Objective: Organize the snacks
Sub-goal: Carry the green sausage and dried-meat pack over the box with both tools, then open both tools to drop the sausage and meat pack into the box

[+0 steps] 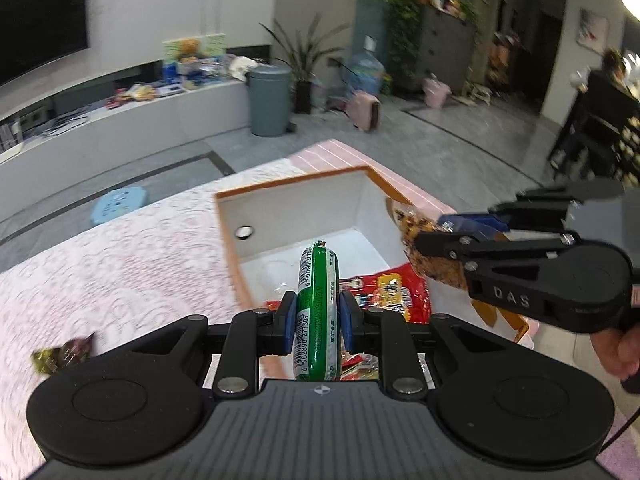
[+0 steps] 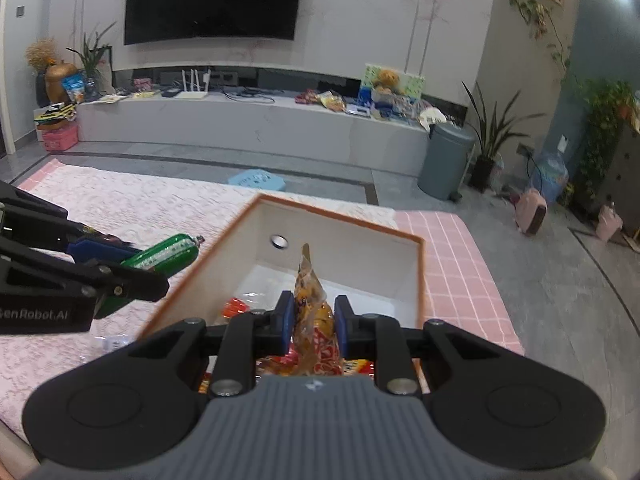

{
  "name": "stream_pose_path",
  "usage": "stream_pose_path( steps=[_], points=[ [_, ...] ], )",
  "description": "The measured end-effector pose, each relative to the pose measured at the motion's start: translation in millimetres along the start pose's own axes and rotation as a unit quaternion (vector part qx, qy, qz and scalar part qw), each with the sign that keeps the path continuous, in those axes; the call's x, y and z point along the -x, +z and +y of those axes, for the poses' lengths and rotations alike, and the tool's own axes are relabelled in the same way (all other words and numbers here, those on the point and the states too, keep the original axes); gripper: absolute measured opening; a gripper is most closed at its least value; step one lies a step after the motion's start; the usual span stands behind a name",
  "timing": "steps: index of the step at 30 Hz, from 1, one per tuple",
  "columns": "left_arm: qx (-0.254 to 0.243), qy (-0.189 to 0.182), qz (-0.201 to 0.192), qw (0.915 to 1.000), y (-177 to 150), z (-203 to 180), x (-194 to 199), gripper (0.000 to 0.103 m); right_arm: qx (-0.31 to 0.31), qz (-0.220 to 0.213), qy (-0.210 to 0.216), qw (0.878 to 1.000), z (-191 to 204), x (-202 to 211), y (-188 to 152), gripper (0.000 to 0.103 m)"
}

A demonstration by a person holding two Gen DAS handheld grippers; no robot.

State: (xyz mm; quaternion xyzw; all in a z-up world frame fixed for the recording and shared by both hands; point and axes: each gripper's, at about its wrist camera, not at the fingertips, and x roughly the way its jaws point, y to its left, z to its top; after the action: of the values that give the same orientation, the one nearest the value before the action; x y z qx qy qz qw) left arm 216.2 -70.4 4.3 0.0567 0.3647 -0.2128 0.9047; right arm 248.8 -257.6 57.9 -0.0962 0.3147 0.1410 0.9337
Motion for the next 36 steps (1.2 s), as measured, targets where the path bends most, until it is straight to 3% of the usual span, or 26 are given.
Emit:
stream_pose_path(
  steps=[6,14,22,31,36],
  points=[
    [-0.051,-0.001,0.03,0.9982,4,-9,-43,0.024,-0.001,0.024,0.005,1.0,-24,-37,3,0.019],
    [-0.11,0.026,0.057,0.992,-1,-13,-83,0.024,0.023,0.054,-0.005,0.998,-24,-84,-2,0.019],
    [-0.099,0.024,0.076,0.9919,-11,-5,-99,0.024,0.042,0.073,-0.006,0.996,-24,-112,-4,0.019],
    [-0.095,0.018,0.085,0.9917,-12,-3,-97,0.025,0.045,0.087,-0.004,0.995,-17,-120,-1,0.019],
    [-0.083,0.013,0.072,0.9938,-10,0,-87,0.031,0.027,0.088,0.01,0.996,-18,-115,3,0.022]
  ],
)
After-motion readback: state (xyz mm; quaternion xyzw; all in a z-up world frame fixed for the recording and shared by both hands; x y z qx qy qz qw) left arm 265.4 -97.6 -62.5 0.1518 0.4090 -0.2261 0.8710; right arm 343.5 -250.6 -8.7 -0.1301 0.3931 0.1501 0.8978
